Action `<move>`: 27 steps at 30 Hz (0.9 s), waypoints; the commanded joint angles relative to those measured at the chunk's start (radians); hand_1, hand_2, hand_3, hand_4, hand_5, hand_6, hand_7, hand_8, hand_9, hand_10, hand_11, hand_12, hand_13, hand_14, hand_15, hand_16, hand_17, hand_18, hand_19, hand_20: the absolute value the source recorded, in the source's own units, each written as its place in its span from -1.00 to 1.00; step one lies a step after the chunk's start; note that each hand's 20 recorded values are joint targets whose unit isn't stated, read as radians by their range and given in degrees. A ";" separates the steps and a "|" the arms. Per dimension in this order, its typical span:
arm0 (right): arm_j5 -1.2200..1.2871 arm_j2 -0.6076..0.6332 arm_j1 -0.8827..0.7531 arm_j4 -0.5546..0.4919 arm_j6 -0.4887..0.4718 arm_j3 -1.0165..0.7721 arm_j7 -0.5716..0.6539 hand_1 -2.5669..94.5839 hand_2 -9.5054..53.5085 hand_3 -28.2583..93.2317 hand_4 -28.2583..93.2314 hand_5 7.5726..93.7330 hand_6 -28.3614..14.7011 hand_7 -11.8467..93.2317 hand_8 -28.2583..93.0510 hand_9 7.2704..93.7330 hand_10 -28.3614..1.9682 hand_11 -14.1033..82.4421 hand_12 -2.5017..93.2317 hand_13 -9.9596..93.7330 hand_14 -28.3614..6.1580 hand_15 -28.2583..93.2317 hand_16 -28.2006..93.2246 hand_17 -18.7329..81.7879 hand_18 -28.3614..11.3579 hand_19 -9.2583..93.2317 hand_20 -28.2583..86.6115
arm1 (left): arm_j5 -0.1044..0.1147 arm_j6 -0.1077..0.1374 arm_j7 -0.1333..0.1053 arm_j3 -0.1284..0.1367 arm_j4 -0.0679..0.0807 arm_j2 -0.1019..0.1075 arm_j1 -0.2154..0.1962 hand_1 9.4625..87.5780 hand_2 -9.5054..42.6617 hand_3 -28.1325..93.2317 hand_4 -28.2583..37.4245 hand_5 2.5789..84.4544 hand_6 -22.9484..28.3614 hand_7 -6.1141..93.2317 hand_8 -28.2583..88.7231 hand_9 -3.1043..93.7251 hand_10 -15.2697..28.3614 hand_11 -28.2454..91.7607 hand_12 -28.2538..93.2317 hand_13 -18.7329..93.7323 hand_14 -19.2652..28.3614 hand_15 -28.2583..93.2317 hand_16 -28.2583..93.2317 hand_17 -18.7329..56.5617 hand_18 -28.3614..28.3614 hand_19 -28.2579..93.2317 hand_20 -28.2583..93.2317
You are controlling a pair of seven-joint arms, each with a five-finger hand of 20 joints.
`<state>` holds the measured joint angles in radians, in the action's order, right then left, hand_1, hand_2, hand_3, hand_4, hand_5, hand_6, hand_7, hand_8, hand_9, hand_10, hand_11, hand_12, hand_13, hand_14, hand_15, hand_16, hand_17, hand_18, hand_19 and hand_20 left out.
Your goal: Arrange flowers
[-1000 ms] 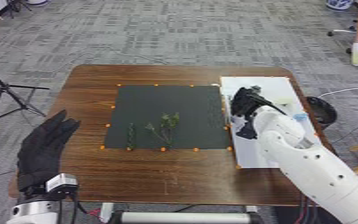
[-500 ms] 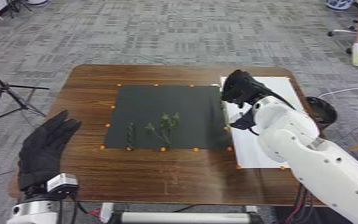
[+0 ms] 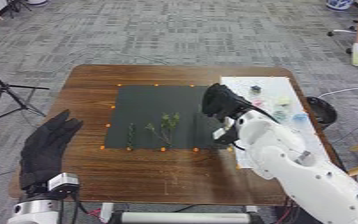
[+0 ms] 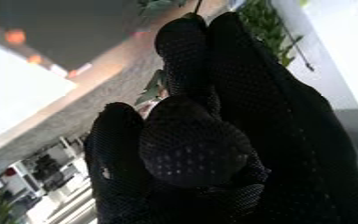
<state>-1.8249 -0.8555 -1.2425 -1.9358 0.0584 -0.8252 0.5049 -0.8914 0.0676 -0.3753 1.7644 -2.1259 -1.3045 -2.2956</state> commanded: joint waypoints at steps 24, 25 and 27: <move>-0.105 -0.080 -0.109 0.064 0.009 0.014 0.057 0.41 -1.00 0.34 -0.65 0.43 0.12 -0.04 -0.20 0.93 0.22 -0.36 0.07 1.00 0.58 0.40 0.00 0.71 -0.08 1.00 0.31 | 0.004 -0.017 0.010 -0.004 -0.002 -0.009 -0.008 -0.65 -0.86 0.64 -0.85 0.19 -0.02 -0.58 -0.63 0.12 0.36 -0.14 -0.28 0.06 0.55 -0.16 -0.51 -0.27 0.43 -0.37 -0.19; -0.105 -0.082 -0.111 0.063 0.008 0.012 0.058 0.41 -1.00 0.34 -0.65 0.43 0.13 -0.04 -0.20 0.93 0.22 -0.36 0.07 1.00 0.58 0.40 0.00 0.71 -0.08 1.00 0.31 | 0.003 -0.017 0.014 -0.004 -0.003 -0.008 -0.007 -0.66 -0.87 0.64 -0.85 0.19 -0.01 -0.58 -0.63 0.12 0.36 -0.14 -0.28 0.06 0.55 -0.16 -0.51 -0.27 0.43 -0.37 -0.19; -0.107 -0.082 -0.112 0.063 0.007 0.015 0.056 0.40 -1.00 0.34 -0.65 0.43 0.13 -0.04 -0.20 0.94 0.22 -0.36 0.06 1.00 0.58 0.40 0.00 0.72 -0.08 1.00 0.31 | 0.003 -0.021 0.016 -0.003 -0.003 -0.008 -0.006 -0.66 -0.87 0.64 -0.85 0.19 -0.01 -0.58 -0.63 0.12 0.36 -0.14 -0.28 0.06 0.55 -0.16 -0.51 -0.27 0.43 -0.37 -0.19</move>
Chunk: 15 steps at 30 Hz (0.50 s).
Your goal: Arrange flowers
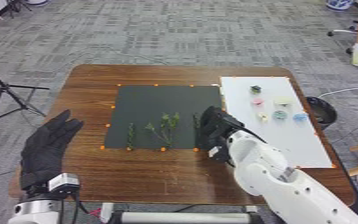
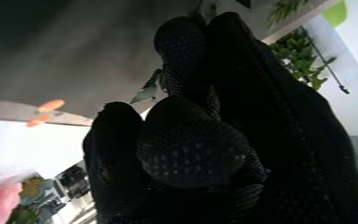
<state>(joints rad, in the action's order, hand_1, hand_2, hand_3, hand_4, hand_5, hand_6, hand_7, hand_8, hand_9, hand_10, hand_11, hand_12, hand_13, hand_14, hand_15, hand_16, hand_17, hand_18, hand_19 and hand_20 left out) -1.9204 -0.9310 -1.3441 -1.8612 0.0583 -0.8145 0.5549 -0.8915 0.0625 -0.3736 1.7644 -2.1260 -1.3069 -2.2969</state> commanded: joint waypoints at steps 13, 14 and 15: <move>0.012 -0.015 -0.010 -0.011 -0.026 -0.002 -0.003 0.32 -1.00 0.31 -0.61 0.41 0.14 -0.09 -0.20 0.89 0.16 -0.30 0.00 1.00 0.58 0.39 0.00 0.71 -0.09 1.00 0.29 | 0.002 -0.014 0.019 -0.006 -0.001 -0.006 0.001 -0.65 -0.86 0.64 -0.85 0.19 -0.02 -0.58 -0.63 0.11 0.35 -0.14 -0.28 0.05 0.56 -0.16 -0.50 -0.28 0.44 -0.37 -0.19; 0.008 -0.014 -0.011 -0.013 -0.027 -0.001 -0.002 0.31 -1.00 0.30 -0.60 0.41 0.13 -0.12 -0.19 0.89 0.16 -0.29 -0.01 1.00 0.58 0.39 0.00 0.70 -0.09 1.00 0.29 | 0.002 -0.013 0.019 -0.005 -0.001 -0.006 0.001 -0.65 -0.87 0.64 -0.85 0.19 -0.02 -0.58 -0.63 0.11 0.35 -0.14 -0.28 0.05 0.56 -0.16 -0.50 -0.29 0.44 -0.37 -0.19; 0.010 -0.012 -0.010 -0.012 -0.019 0.001 -0.004 0.30 -1.00 0.29 -0.60 0.41 0.14 -0.13 -0.18 0.88 0.16 -0.28 -0.01 1.00 0.57 0.38 0.00 0.70 -0.10 1.00 0.30 | 0.002 -0.012 0.019 -0.005 -0.002 -0.007 0.001 -0.66 -0.87 0.64 -0.85 0.19 -0.02 -0.58 -0.63 0.11 0.35 -0.14 -0.28 0.05 0.56 -0.16 -0.50 -0.29 0.45 -0.37 -0.19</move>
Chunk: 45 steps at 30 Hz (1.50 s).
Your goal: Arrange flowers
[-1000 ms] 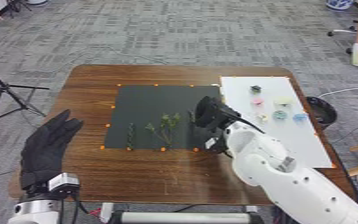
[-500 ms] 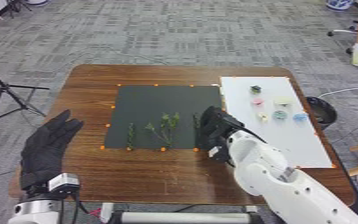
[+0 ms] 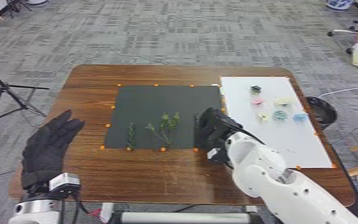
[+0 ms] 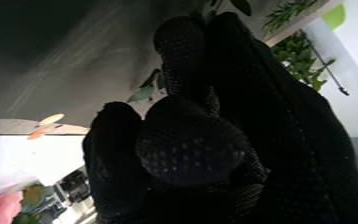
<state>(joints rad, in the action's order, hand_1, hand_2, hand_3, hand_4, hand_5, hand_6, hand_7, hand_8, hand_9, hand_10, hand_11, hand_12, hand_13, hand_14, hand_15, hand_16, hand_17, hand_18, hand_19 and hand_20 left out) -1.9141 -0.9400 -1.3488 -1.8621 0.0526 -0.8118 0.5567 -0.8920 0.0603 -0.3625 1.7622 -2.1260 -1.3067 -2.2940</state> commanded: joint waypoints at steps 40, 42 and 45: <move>-0.055 0.095 0.006 -0.076 -0.149 -0.040 -0.060 -0.13 -1.00 0.47 -0.65 0.30 0.21 -0.38 -0.60 0.50 -0.18 -0.36 -0.49 0.93 0.42 0.40 0.03 0.59 -0.34 1.00 0.41 | 0.005 -0.013 0.017 -0.003 -0.005 -0.003 -0.007 -0.65 -0.87 0.64 -0.85 0.18 -0.03 -0.58 -0.63 0.11 0.35 -0.14 -0.28 0.05 0.56 -0.16 -0.50 -0.30 0.46 -0.36 -0.19; -0.059 0.099 0.015 -0.073 -0.160 -0.041 -0.064 -0.14 -1.00 0.47 -0.65 0.31 0.22 -0.38 -0.60 0.50 -0.19 -0.36 -0.49 0.93 0.42 0.40 0.03 0.59 -0.34 1.00 0.42 | 0.005 -0.013 0.016 -0.004 -0.004 -0.004 -0.006 -0.65 -0.87 0.64 -0.85 0.18 -0.03 -0.58 -0.63 0.11 0.35 -0.14 -0.28 0.05 0.56 -0.16 -0.50 -0.30 0.46 -0.36 -0.19; -0.060 0.105 0.028 -0.072 -0.176 -0.042 -0.072 -0.14 -1.00 0.47 -0.65 0.32 0.22 -0.37 -0.60 0.50 -0.18 -0.36 -0.49 0.93 0.41 0.40 0.02 0.59 -0.34 1.00 0.42 | 0.003 -0.011 0.010 -0.006 -0.005 -0.007 -0.006 -0.66 -0.87 0.64 -0.85 0.19 -0.03 -0.58 -0.63 0.11 0.35 -0.14 -0.28 0.05 0.56 -0.16 -0.50 -0.30 0.46 -0.36 -0.19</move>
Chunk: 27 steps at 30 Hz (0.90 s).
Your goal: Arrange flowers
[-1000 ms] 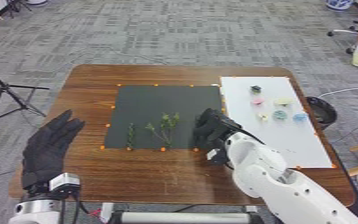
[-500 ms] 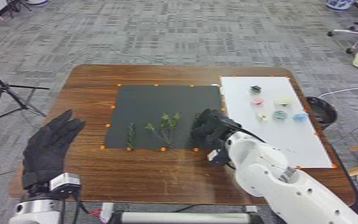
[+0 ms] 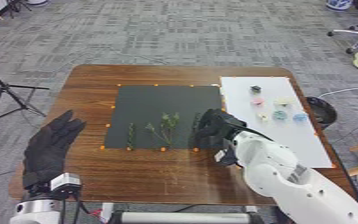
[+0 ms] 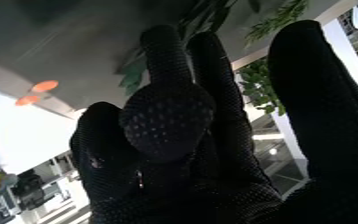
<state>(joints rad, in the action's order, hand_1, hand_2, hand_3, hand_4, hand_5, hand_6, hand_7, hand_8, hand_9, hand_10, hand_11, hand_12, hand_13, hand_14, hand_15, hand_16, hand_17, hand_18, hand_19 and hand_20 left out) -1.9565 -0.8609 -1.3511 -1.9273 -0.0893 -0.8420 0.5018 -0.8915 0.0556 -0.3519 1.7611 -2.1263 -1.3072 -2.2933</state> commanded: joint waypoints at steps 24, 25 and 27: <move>0.302 0.024 -0.001 -0.037 -0.120 -0.027 -0.228 -0.42 -0.26 0.41 -0.73 0.25 0.15 -0.54 -0.62 0.34 -0.08 -0.54 -0.66 0.94 0.38 0.37 -0.01 0.56 -0.42 1.00 0.42 | 0.005 -0.005 -0.005 -0.008 -0.005 -0.013 -0.008 -0.65 -0.86 0.63 -0.85 0.19 -0.02 -0.58 -0.63 0.11 0.35 -0.14 -0.28 0.05 0.56 -0.16 -0.50 -0.30 0.46 -0.36 -0.19; 0.300 0.022 0.000 -0.032 -0.131 -0.026 -0.230 -0.41 -0.24 0.39 -0.73 0.24 0.14 -0.55 -0.62 0.32 -0.08 -0.54 -0.67 0.94 0.38 0.37 -0.01 0.56 -0.42 1.00 0.42 | 0.005 -0.007 -0.007 -0.008 -0.004 -0.014 -0.008 -0.65 -0.86 0.64 -0.85 0.19 -0.02 -0.58 -0.63 0.11 0.35 -0.14 -0.28 0.05 0.56 -0.16 -0.50 -0.30 0.46 -0.36 -0.19; 0.296 0.020 -0.004 -0.028 -0.149 -0.029 -0.224 -0.40 -0.21 0.37 -0.72 0.21 0.13 -0.58 -0.62 0.28 -0.07 -0.55 -0.70 0.95 0.38 0.37 -0.01 0.56 -0.43 1.00 0.41 | 0.003 -0.006 -0.006 -0.009 -0.003 -0.013 -0.007 -0.65 -0.86 0.64 -0.85 0.19 -0.02 -0.58 -0.63 0.11 0.35 -0.14 -0.28 0.05 0.56 -0.16 -0.50 -0.30 0.46 -0.36 -0.19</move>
<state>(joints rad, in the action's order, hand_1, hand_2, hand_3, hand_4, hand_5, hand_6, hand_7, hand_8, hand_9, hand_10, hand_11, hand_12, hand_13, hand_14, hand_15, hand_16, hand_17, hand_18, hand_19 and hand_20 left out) -1.6498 -0.8264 -1.3409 -1.9715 -0.1894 -0.8682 0.2727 -0.8917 0.0558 -0.3550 1.7548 -2.1260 -1.3091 -2.2923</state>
